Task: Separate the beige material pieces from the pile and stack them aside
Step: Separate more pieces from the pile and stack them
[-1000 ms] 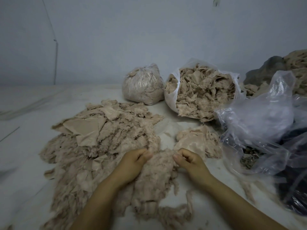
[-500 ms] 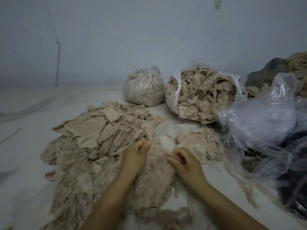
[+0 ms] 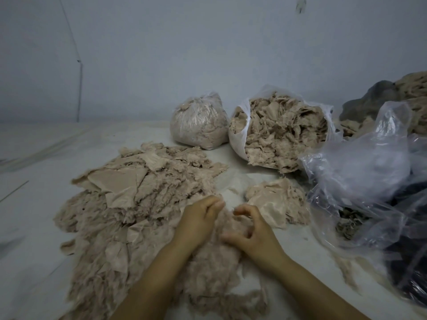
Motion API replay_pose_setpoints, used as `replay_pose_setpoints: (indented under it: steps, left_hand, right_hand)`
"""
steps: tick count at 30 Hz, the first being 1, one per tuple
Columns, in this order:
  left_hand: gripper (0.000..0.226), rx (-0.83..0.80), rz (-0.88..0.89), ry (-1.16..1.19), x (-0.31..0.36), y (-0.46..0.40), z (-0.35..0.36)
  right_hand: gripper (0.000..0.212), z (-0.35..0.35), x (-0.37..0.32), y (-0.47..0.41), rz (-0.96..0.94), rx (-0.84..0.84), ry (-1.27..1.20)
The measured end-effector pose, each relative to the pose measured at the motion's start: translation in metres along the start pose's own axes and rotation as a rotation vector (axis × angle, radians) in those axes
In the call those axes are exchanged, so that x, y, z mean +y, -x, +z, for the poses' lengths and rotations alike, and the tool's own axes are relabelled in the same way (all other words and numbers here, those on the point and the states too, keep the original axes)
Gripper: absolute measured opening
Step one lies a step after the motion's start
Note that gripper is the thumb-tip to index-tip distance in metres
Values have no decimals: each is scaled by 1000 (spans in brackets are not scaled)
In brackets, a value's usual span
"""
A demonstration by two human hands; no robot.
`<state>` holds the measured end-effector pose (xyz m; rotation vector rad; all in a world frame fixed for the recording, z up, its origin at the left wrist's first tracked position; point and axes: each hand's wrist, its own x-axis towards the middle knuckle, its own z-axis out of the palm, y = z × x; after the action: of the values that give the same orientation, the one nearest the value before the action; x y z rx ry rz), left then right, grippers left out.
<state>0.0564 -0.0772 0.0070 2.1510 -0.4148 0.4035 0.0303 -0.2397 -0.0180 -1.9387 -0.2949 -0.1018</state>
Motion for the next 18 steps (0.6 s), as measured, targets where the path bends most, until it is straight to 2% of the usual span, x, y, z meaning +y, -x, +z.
replay_pose_setpoints:
  steps: [1,3,4,7,11,13,16,17,18]
  left_hand:
    - [29,-30,45,-3,4,1,4]
    - [23,-18,89,-39,4,1,5]
    - [24,-6,81,-70,0,0,2]
    - [28,-32,2,-143,-15,1,-7]
    - [40,-2,-44,-10,-16,1,-1]
    - [41,34,-71,48,-12,-3,1]
    - [41,279,-204,73,-16,-11,-11]
    - [39,315,-215,73,-17,-11,-17]
    - [37,268,-205,68,-16,-11,-21]
  right_hand:
    - [48,5,-2,0,5,-54,8]
    - [22,8,-5,-1,-2,-42,7]
    - [24,4,-4,-2,2,3,-20]
    - [29,-13,3,-4,43,154,-174]
    - [12,-13,7,-2,129,89,-511]
    - [18,-12,10,-1,151,60,-600]
    - [26,-18,12,-2,166,102,-752]
    - [29,-21,14,-4,169,124,-817]
    - [31,-22,15,-5,176,138,-864]
